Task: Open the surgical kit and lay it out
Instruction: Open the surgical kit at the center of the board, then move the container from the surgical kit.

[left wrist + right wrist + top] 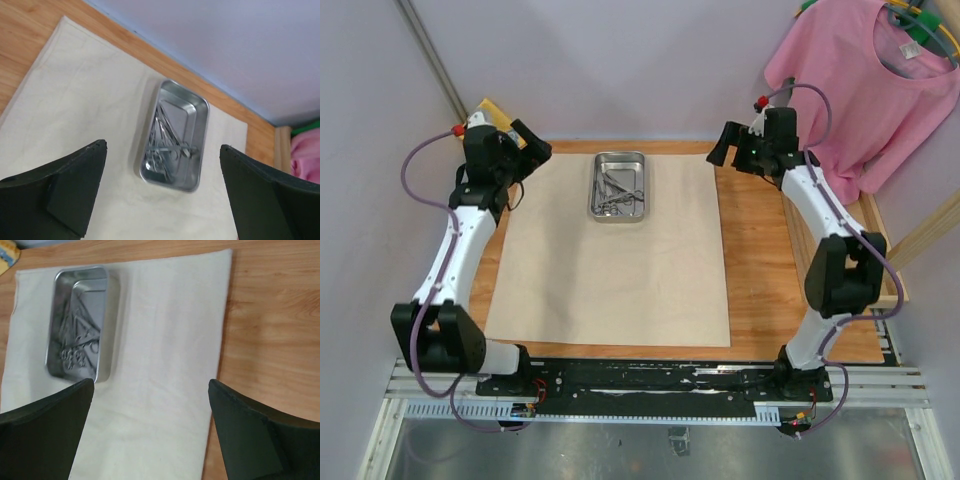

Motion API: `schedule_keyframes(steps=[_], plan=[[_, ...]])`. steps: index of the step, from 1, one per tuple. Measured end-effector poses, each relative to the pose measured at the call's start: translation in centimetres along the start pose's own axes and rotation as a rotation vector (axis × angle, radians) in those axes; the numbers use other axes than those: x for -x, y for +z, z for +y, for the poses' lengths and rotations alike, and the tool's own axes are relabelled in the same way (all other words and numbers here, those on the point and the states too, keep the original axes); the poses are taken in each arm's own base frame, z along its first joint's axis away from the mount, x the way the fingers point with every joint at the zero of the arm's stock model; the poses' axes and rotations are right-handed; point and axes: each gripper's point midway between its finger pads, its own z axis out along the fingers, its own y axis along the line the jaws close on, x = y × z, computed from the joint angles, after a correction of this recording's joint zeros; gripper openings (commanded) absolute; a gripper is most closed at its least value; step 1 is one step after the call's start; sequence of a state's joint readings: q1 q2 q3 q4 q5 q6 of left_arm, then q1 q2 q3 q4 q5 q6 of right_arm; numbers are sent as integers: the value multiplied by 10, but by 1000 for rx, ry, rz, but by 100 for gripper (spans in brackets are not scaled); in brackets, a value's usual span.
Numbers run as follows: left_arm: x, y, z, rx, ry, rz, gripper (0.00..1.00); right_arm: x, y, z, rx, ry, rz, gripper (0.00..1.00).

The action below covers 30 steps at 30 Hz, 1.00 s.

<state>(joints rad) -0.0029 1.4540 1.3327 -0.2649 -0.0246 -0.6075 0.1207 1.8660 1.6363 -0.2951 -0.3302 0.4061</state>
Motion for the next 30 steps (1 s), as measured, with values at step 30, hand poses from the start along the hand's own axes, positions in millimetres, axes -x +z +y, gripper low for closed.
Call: schedule_keyframes(steps=[30], plan=[[-160, -118, 39, -141, 97, 224, 95, -159, 73, 130, -126, -447, 247, 60]])
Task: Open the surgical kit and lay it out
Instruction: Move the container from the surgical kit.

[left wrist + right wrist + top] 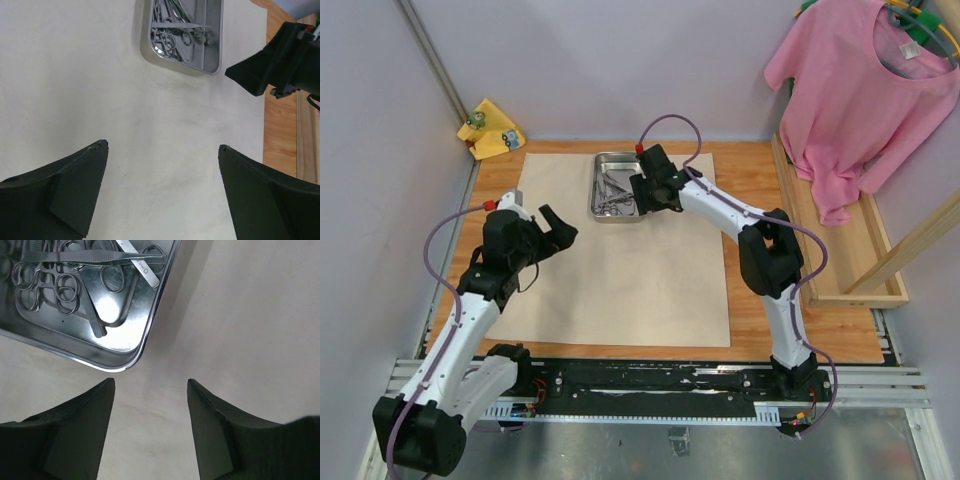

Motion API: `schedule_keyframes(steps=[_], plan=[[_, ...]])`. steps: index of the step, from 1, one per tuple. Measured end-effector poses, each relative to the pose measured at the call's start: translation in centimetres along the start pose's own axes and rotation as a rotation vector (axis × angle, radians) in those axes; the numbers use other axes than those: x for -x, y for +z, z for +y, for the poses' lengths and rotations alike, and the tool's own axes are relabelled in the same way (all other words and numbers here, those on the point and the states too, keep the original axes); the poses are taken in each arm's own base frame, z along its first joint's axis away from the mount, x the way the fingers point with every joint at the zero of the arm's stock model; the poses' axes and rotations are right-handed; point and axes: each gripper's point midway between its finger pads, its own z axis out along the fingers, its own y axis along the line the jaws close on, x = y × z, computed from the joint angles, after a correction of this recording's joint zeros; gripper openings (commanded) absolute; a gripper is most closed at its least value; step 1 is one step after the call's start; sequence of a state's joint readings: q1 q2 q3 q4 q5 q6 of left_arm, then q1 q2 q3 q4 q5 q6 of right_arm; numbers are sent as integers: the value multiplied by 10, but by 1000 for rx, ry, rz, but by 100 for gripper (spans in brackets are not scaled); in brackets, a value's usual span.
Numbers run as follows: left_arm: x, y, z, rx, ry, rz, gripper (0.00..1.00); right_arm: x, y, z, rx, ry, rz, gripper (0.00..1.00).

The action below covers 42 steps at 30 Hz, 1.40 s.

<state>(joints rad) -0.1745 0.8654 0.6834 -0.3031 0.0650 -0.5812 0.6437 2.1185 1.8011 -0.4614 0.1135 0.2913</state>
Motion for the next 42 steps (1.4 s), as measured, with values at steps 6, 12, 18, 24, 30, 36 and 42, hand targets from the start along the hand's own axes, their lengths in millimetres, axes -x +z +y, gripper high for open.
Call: schedule_keyframes(steps=[6, 12, 18, 24, 30, 36, 42], plan=[[-4, -4, 0, -11, 0, 7, 96, -1, 23, 1, -30, 18, 23, 59], [-11, -4, 5, 3, -4, 26, 99, 6, 33, 4, -33, 44, 12, 42], [-7, -7, 22, 127, -12, 34, 99, -5, 37, 6, -36, 59, 33, 27], [28, -22, 13, 172, -10, -37, 99, -24, 38, 8, -33, 69, 46, 21], [34, -29, 14, 193, -9, -52, 99, -40, 23, 8, -29, 80, 65, 16], [27, -32, 18, 208, -7, -27, 99, -67, 3, 30, -3, 88, 81, 12], [27, -37, 18, 218, -3, -14, 99, -108, -30, 71, 56, 78, 114, 8]])
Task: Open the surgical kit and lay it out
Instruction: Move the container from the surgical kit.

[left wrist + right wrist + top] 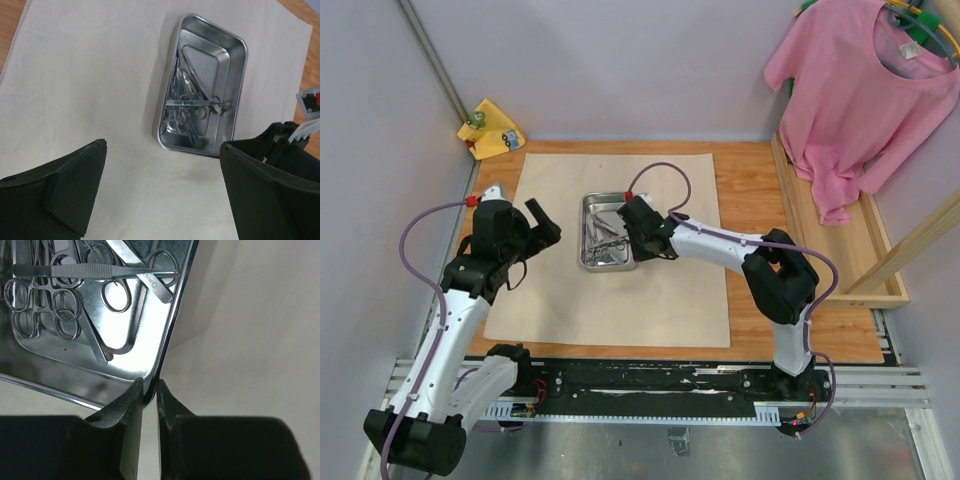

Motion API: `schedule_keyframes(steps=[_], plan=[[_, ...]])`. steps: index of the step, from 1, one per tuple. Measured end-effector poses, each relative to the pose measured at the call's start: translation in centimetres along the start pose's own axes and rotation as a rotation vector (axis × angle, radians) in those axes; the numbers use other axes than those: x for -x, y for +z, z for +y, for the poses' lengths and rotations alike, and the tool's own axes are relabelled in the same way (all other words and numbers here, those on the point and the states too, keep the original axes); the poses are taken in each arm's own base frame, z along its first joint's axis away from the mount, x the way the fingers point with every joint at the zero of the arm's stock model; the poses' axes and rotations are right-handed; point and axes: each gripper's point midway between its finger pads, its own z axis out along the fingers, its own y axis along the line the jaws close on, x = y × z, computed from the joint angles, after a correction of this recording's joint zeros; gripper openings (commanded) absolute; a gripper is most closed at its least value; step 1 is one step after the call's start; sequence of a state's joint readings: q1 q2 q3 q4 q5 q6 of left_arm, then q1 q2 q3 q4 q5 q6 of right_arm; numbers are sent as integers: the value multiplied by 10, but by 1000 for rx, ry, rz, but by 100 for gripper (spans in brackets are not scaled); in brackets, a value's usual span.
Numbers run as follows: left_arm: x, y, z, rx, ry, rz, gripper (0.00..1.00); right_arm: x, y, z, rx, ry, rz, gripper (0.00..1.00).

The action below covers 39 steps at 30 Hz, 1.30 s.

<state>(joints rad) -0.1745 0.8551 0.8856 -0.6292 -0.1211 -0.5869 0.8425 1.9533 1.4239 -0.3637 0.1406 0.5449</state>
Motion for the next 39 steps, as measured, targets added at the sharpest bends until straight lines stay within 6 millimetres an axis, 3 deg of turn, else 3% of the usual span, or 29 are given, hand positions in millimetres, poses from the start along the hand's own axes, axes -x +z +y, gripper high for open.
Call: schedule_keyframes(steps=[3, 12, 16, 21, 22, 24, 27, 29, 33, 39], plan=[[1, -3, 0, -2, 1, -3, 99, -18, -8, 22, 29, -13, 15, 2], [1, -11, 1, -8, 2, -13, 99, -69, -29, 83, 108, 45, 27, 1], [1, -13, 2, -9, 2, -13, 99, -84, -36, 97, 119, 108, 12, 1], [0, -14, 2, -10, 3, -12, 99, -97, -45, 97, 107, 188, -5, 1], [0, -14, 2, -11, 3, -11, 99, -99, -46, 97, 106, 199, -8, 9], [-1, -15, 2, -12, 3, -12, 99, -100, -47, 96, 103, 213, -9, 37], [-3, -14, 3, -11, 3, -9, 99, -106, -46, 94, 95, 205, 11, 40], [-5, -13, 5, -8, 4, -3, 99, -111, -43, 94, 91, 196, 26, 34], [-10, -11, 7, -3, 6, 9, 99, -120, -35, 93, 81, 182, 50, 3], [-10, -11, 7, -7, 9, 10, 99, -130, -38, 91, 68, 160, 88, 1]])
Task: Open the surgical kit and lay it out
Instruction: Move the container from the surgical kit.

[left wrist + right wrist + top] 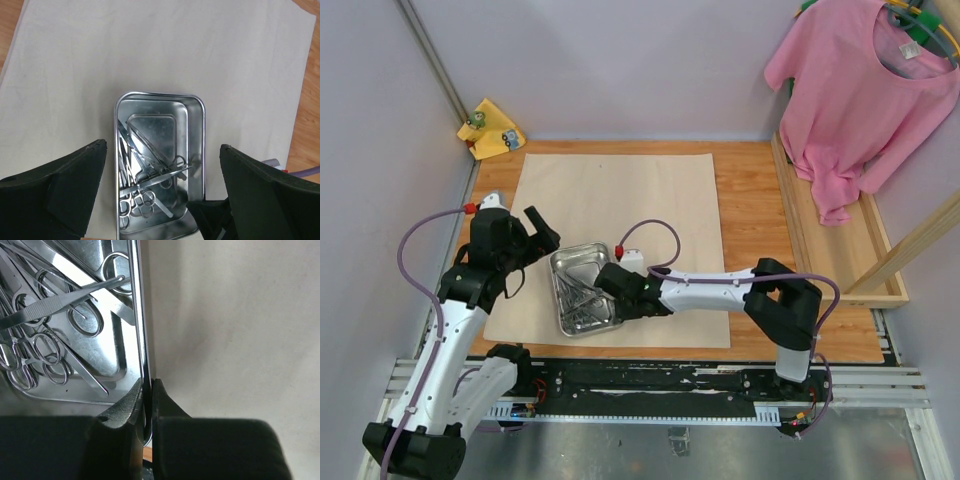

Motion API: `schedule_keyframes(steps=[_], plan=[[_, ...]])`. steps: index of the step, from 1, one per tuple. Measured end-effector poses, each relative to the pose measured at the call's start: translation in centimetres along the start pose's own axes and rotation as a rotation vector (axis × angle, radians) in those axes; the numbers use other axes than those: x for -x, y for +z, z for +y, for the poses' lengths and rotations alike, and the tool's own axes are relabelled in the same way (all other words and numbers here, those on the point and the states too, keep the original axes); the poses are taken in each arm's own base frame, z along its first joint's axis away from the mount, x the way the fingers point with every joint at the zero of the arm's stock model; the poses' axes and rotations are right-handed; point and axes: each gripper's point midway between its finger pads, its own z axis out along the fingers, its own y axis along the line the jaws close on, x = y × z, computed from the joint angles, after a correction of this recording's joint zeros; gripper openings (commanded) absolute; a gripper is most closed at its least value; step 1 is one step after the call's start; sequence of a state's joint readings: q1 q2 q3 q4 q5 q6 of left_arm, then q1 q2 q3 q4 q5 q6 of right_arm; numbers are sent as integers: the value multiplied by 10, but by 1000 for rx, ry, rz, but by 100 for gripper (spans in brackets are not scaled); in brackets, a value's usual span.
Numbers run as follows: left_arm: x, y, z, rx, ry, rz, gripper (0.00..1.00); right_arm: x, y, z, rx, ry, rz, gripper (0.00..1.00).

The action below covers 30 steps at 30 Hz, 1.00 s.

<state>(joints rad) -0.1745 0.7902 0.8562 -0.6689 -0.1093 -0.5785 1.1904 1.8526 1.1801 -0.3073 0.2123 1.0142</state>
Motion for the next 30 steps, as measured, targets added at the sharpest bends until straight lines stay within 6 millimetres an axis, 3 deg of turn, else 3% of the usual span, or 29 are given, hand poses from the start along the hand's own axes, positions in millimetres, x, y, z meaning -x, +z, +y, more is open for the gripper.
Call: schedule_keyframes(steps=[8, 12, 17, 30], plan=[[-4, 2, -3, -17, 11, 26, 99, -8, -33, -21, -68, -18, 100, 1], [-6, 1, -7, -38, 11, 36, 99, -5, -52, -34, -86, -21, 157, 1], [-7, 3, -10, -60, 11, 40, 99, 4, -60, -45, -91, -62, 196, 1], [-23, 12, -14, -105, -6, 78, 99, 27, -32, -39, 62, -579, 197, 2]])
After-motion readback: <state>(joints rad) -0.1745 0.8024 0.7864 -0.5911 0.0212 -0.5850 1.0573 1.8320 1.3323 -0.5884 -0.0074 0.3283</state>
